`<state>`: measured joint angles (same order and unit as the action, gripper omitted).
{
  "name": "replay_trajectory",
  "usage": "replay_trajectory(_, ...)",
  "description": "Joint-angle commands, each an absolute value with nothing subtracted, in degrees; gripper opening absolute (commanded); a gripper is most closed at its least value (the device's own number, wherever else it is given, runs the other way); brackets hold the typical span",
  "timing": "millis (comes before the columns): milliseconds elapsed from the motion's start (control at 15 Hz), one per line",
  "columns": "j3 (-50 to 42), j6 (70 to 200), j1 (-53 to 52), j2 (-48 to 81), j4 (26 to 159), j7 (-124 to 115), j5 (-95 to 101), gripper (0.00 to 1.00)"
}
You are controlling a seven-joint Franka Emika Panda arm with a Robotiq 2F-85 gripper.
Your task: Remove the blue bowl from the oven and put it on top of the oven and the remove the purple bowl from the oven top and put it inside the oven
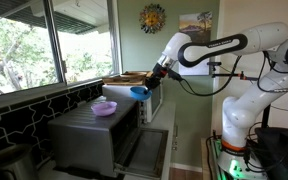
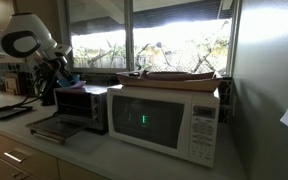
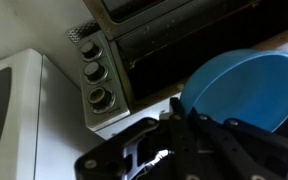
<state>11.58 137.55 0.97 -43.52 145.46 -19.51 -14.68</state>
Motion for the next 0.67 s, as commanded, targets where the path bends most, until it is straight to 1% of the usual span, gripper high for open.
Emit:
replay_trajectory(0, 15.0, 139.7, 4.1, -35.0, 139.6, -26.3, -11.0, 0.01)
replay_trajectory(400, 18.0, 138.1, 8.2, -27.6, 133.3, -37.1, -4.0, 0.01)
replay_trajectory(600, 18.5, 137.2, 8.3, -24.6, 131.0, -42.8, -0.9, 0.01)
